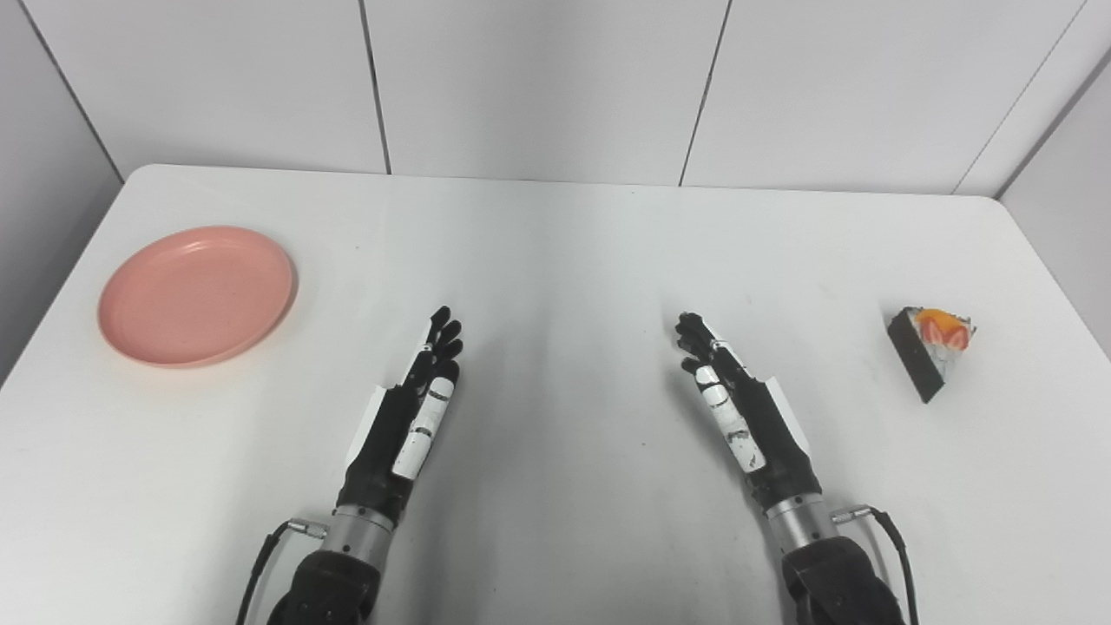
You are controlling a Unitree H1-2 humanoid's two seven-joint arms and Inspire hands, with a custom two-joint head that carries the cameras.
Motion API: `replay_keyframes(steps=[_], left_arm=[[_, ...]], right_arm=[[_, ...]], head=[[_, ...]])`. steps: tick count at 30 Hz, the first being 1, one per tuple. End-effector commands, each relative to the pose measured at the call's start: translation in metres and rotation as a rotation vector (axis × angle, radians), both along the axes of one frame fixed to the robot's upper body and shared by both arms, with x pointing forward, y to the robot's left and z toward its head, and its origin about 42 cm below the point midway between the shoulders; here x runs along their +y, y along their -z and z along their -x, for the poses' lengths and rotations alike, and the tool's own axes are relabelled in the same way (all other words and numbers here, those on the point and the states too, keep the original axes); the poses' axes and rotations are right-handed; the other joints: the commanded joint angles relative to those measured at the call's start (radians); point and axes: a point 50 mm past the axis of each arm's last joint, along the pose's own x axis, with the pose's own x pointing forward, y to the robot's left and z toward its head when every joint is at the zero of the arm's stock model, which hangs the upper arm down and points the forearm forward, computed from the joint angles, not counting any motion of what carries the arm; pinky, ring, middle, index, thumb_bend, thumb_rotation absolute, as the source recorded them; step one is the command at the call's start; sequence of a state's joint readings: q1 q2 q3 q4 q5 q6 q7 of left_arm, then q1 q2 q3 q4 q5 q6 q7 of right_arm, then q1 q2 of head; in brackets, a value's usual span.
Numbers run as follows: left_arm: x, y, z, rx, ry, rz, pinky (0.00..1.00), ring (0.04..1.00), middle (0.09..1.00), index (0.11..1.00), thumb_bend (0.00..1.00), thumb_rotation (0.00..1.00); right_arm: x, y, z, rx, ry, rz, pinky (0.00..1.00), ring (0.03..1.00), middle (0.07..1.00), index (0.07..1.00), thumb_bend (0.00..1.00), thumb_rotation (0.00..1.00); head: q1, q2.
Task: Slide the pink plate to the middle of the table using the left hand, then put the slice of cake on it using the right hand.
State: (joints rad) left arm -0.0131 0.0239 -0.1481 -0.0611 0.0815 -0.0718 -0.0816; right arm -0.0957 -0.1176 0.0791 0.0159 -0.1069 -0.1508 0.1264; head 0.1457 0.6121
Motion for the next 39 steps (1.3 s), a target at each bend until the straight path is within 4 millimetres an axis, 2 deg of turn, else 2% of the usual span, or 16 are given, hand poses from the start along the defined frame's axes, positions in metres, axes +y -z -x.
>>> replay_keyframes(steps=[1, 28, 34, 36, 37, 38, 39], left_arm=[[0.0031, 0.0211, 0.0140, 0.076, 0.009, -0.016, 0.95, 0.969, 0.988, 0.979, 0.45, 1.00], [0.0034, 0.0220, 0.0135, 0.079, 0.008, -0.014, 0.94, 0.968, 0.983, 0.977, 0.46, 1.00], [0.0033, 0.0237, 0.0131, 0.085, 0.012, -0.011, 0.95, 0.971, 0.987, 0.980, 0.47, 1.00], [0.0023, 0.0251, 0.0126, 0.087, 0.016, -0.009, 0.95, 0.972, 0.986, 0.980, 0.48, 1.00], [0.0007, 0.0261, 0.0122, 0.083, 0.017, -0.013, 0.95, 0.972, 0.985, 0.979, 0.48, 1.00], [-0.0005, 0.0269, 0.0120, 0.080, 0.018, -0.017, 0.95, 0.970, 0.983, 0.978, 0.49, 1.00], [-0.0037, 0.0284, 0.0113, 0.075, 0.019, -0.021, 0.95, 0.970, 0.982, 0.978, 0.49, 1.00]], right_arm=[[-0.0012, 0.0075, 0.0051, 0.001, 0.001, 0.001, 0.89, 0.914, 0.915, 0.910, 0.38, 1.00], [-0.0010, 0.0091, 0.0043, 0.002, -0.003, -0.003, 0.89, 0.914, 0.915, 0.912, 0.38, 1.00], [-0.0009, 0.0109, 0.0039, 0.011, -0.004, -0.006, 0.90, 0.916, 0.917, 0.914, 0.38, 1.00], [-0.0021, 0.0128, 0.0035, 0.012, -0.002, -0.003, 0.89, 0.913, 0.916, 0.914, 0.38, 1.00], [-0.0038, 0.0141, 0.0031, 0.009, -0.002, 0.002, 0.89, 0.912, 0.916, 0.914, 0.37, 1.00], [-0.0050, 0.0151, 0.0028, 0.006, -0.002, 0.005, 0.89, 0.911, 0.916, 0.914, 0.36, 1.00], [-0.0080, 0.0166, 0.0024, 0.007, -0.003, 0.010, 0.89, 0.911, 0.916, 0.914, 0.35, 1.00]], head=[[0.000, -0.002], [0.000, -0.006], [0.010, -0.019], [0.039, -0.033], [0.080, -0.050], [0.080, -0.050], [0.138, -0.075]])
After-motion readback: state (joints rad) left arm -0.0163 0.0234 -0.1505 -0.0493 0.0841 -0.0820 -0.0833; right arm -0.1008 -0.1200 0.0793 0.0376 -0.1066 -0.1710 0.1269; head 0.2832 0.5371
